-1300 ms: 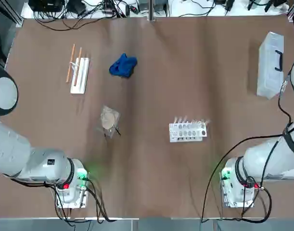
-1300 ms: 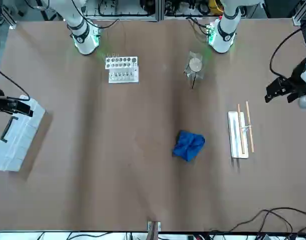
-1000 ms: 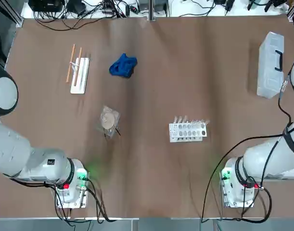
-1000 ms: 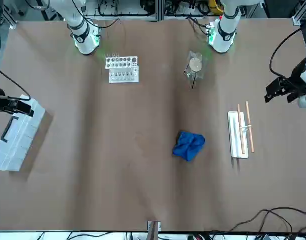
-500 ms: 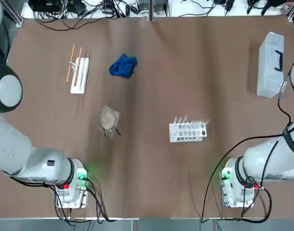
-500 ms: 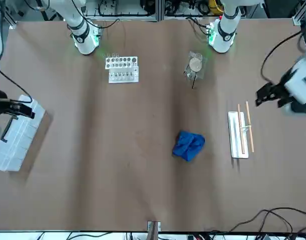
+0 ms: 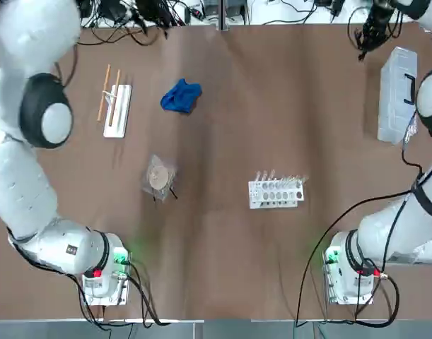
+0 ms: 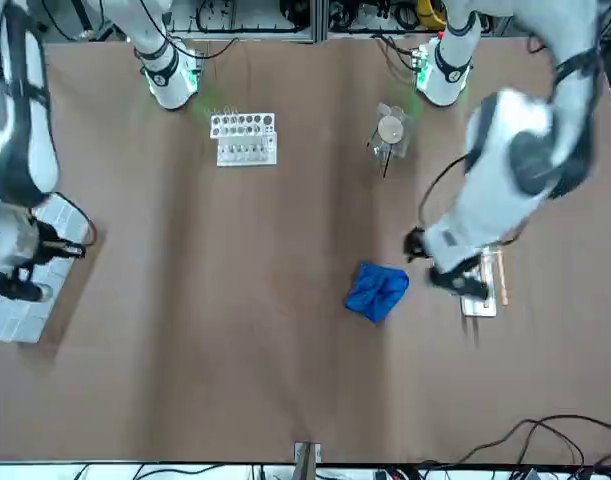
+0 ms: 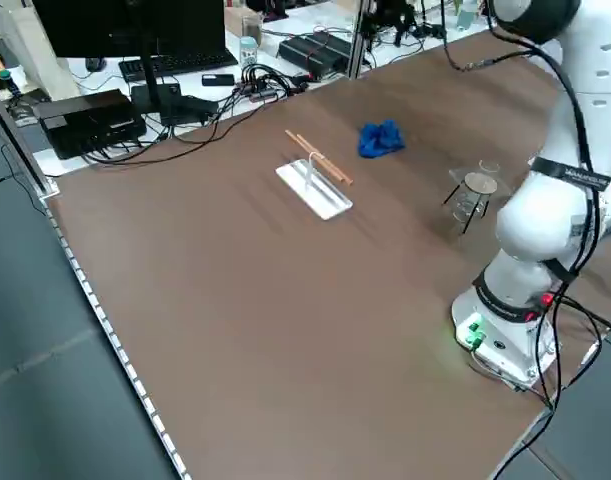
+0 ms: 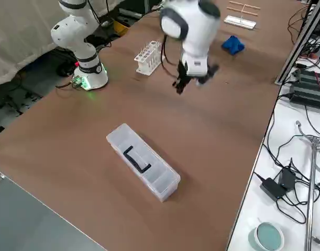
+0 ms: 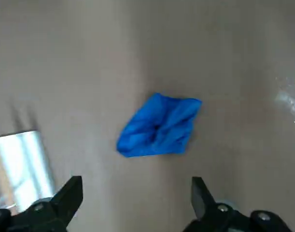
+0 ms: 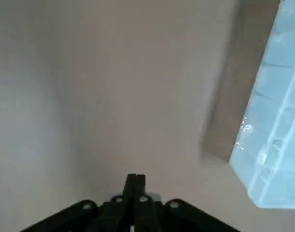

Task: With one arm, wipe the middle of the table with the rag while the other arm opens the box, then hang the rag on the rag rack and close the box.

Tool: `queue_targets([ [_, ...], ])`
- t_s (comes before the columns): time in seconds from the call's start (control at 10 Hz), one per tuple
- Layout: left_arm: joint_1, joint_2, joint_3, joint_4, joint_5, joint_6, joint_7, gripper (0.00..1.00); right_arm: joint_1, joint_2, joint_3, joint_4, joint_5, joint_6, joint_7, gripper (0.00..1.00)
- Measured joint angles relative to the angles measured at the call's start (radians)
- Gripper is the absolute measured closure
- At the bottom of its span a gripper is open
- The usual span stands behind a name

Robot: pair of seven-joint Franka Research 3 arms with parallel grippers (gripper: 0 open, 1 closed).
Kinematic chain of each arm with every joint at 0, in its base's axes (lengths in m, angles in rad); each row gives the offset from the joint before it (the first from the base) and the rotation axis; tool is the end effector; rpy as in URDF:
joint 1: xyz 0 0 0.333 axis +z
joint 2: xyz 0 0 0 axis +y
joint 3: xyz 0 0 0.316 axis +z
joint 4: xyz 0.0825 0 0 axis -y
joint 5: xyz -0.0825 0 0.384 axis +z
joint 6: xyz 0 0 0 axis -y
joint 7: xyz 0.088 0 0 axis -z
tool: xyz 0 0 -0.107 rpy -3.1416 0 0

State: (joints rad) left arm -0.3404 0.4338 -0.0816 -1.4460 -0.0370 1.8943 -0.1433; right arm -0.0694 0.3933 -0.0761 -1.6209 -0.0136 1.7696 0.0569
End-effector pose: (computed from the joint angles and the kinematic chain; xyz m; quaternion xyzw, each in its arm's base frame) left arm 0.6302 -0.2761 0.4421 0.9910 -0.1293 -0.0021 0.0355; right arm 0.6328 -0.0888 0.3786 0.9876 -0.0970 -0.1223 0.0159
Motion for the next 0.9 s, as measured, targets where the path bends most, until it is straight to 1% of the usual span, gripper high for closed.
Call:
queue_targets([
  [0.2,-0.067,0.133,0.000,-0.001,0.000,0.061,-0.023,0.00,-0.074,0.115,-0.005,-0.001,-0.034,0.070,0.000,0.99],
  [0.4,-0.079,0.266,0.002,-0.001,0.000,0.174,-0.035,0.00,-0.139,0.190,-0.006,0.001,-0.058,0.157,-0.051,0.99],
  [0.5,-0.073,0.323,0.006,-0.001,0.000,0.242,-0.035,0.00,-0.159,0.210,-0.007,0.003,-0.075,0.184,-0.080,0.99],
  [0.6,-0.065,0.367,0.007,-0.004,0.000,0.280,-0.035,0.00,-0.175,0.221,-0.007,0.004,-0.091,0.190,-0.098,0.99],
  [0.7,-0.062,0.389,0.007,-0.006,0.000,0.293,-0.035,0.01,-0.190,0.227,-0.007,0.004,-0.104,0.193,-0.113,0.99],
  [0.8,-0.063,0.394,0.007,-0.007,0.000,0.311,-0.035,0.02,-0.202,0.231,-0.007,0.004,-0.112,0.197,-0.133,0.99],
  [0.9,-0.066,0.394,0.007,-0.006,0.000,0.328,-0.035,0.17,-0.213,0.233,-0.007,0.004,-0.114,0.198,-0.157,0.99],
])
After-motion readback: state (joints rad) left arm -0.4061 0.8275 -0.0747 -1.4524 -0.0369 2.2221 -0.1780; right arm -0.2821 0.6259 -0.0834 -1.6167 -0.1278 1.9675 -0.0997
